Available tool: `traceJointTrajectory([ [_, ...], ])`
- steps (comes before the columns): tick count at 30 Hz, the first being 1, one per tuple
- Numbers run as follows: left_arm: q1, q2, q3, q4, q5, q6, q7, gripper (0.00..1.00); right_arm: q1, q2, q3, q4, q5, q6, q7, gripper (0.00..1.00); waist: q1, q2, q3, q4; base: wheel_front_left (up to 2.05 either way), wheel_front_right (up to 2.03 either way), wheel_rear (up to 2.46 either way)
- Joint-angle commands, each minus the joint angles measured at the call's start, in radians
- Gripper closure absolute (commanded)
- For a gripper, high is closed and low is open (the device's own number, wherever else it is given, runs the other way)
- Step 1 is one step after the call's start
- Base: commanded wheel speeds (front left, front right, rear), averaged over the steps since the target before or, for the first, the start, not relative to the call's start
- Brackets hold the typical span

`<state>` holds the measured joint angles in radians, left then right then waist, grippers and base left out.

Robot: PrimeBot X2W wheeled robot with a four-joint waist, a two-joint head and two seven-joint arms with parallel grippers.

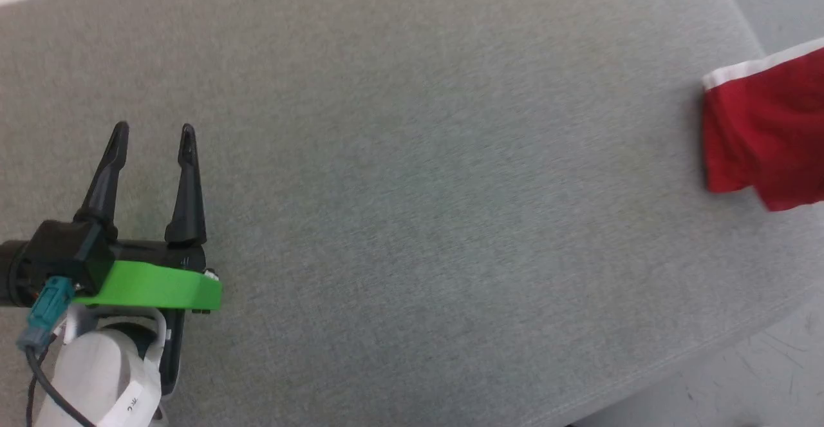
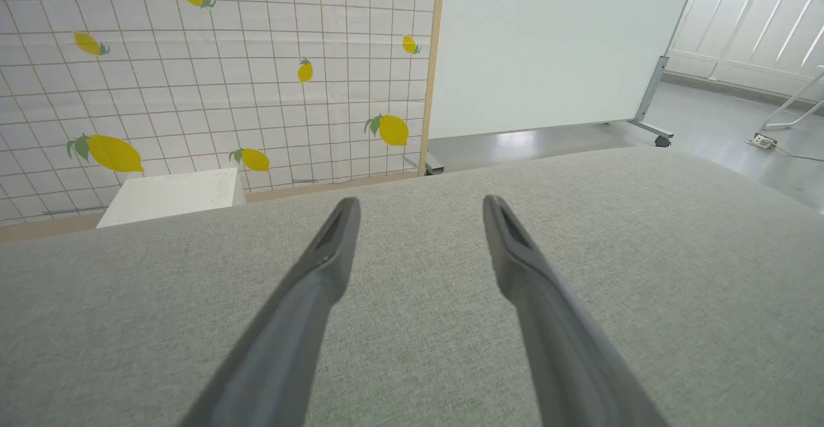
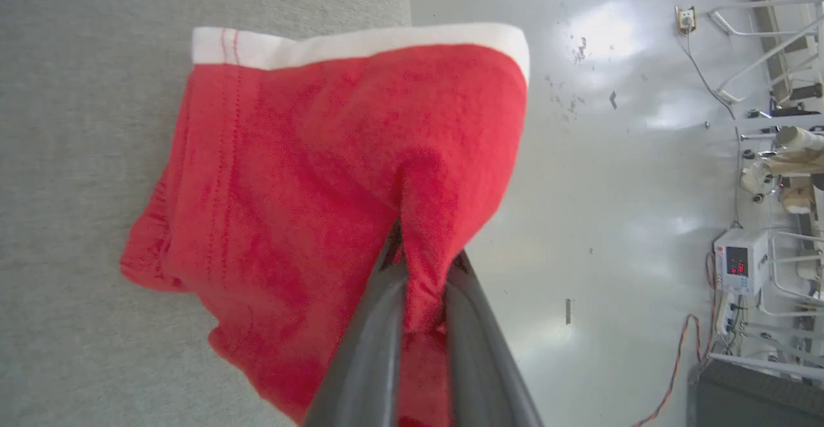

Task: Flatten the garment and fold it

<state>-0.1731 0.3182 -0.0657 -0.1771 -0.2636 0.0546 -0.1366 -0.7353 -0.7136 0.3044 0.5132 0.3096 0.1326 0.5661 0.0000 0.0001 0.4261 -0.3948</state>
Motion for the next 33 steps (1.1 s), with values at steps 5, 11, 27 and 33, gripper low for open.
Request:
traceJointTrajectory([
  [5, -0.021, 0.016, 0.007, -0.014, 0.009, 0.006, 0.004, 0.00, -0.049, 0.005, -0.083, 0.078, -0.036, -0.002, -0.051, 0.63, 0.0000, -0.0001, 0.159, 0.103, 0.00, 0.00, 0.00],
  [11, -0.032, 0.008, -0.001, -0.001, 0.006, 0.010, -0.009, 0.00, -0.059, 0.027, -0.195, 0.154, -0.092, -0.002, -0.049, 0.00, 0.0000, -0.0001, 0.152, 0.126, 0.00, 0.00, 0.00],
  [27, 0.008, -0.052, -0.041, 0.121, -0.031, 0.001, -0.084, 0.00, -0.059, 0.067, -0.423, -0.031, -0.174, -0.002, -0.058, 0.00, 0.0000, -0.0001, -0.108, 0.174, 0.00, 0.00, 0.00],
  [33, 0.035, -0.067, -0.032, 0.166, -0.041, 0.010, -0.103, 0.00, -0.045, 0.147, -0.361, -0.201, -0.080, -0.002, -0.228, 0.00, 0.0000, -0.0001, -0.227, 0.217, 0.00, 0.00, 0.00],
])
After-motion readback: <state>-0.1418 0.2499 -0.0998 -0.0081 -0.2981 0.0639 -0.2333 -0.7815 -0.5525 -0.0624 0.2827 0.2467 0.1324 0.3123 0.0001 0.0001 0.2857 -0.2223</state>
